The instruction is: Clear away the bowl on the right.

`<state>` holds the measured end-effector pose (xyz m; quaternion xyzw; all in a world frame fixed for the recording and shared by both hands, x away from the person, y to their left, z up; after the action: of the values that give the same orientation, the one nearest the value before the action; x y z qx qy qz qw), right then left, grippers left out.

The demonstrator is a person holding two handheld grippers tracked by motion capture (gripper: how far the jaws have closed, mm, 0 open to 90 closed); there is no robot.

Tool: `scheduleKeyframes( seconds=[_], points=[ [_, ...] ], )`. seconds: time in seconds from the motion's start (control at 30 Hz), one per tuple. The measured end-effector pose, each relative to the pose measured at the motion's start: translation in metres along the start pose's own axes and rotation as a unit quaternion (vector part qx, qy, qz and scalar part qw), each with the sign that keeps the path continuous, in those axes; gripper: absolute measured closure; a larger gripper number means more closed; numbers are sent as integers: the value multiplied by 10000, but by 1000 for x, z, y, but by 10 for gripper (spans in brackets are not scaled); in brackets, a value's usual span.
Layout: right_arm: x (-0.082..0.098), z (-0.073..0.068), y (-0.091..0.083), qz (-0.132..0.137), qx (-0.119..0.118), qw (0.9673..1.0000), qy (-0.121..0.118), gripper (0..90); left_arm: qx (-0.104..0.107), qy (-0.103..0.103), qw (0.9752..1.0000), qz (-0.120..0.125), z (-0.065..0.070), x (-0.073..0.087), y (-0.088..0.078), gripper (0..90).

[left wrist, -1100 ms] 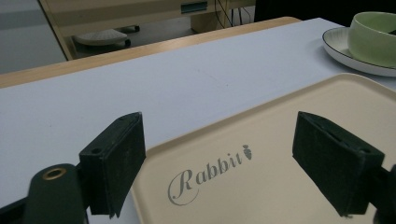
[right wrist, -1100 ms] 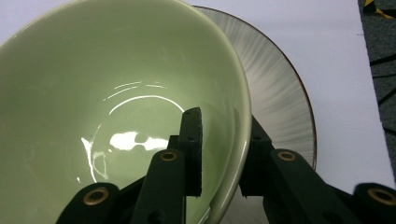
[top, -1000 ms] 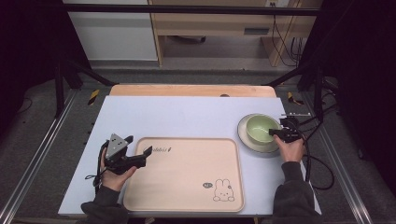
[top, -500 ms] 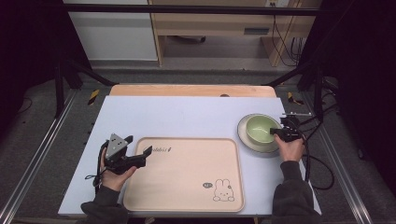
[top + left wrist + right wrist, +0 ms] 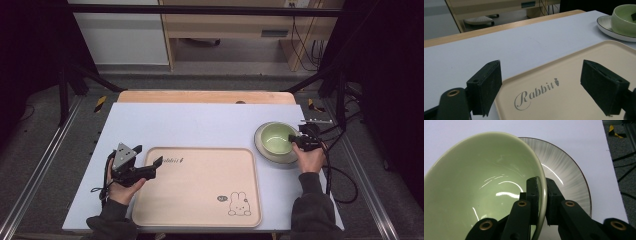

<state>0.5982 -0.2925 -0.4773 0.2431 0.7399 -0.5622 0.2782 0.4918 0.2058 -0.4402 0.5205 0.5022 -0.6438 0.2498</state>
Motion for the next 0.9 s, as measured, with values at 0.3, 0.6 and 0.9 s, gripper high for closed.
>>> scheduleKeyframes(
  seconds=[0.3, 0.6, 0.9],
  points=[
    [-2, -5, -4, 82, 93, 9998, -159, 833, 1, -3, 10000, 18, 0, -1, -1, 170],
    [-3, -7, -9, 138, 108, 9997, -183, 830, 1, -12, 10000, 31, 0, -1, -1, 171],
    [-9, -15, -21, 285, -65, 9994, -206, 829, 11, -1, 10000, 33, 0, -1, -2, 171]
  ],
)
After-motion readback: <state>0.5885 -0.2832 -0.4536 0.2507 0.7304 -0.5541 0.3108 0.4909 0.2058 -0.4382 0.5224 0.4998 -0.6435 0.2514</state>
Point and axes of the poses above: each handheld gripper's, and its own axes: y roughly forward along the jaws, x roughly out of its underside, z roughly to its right, the point moved 6 cm from there along y, roughly forward along the jaws, and after that the axes turned 6 degrees about -x, right-handed, at the moved point
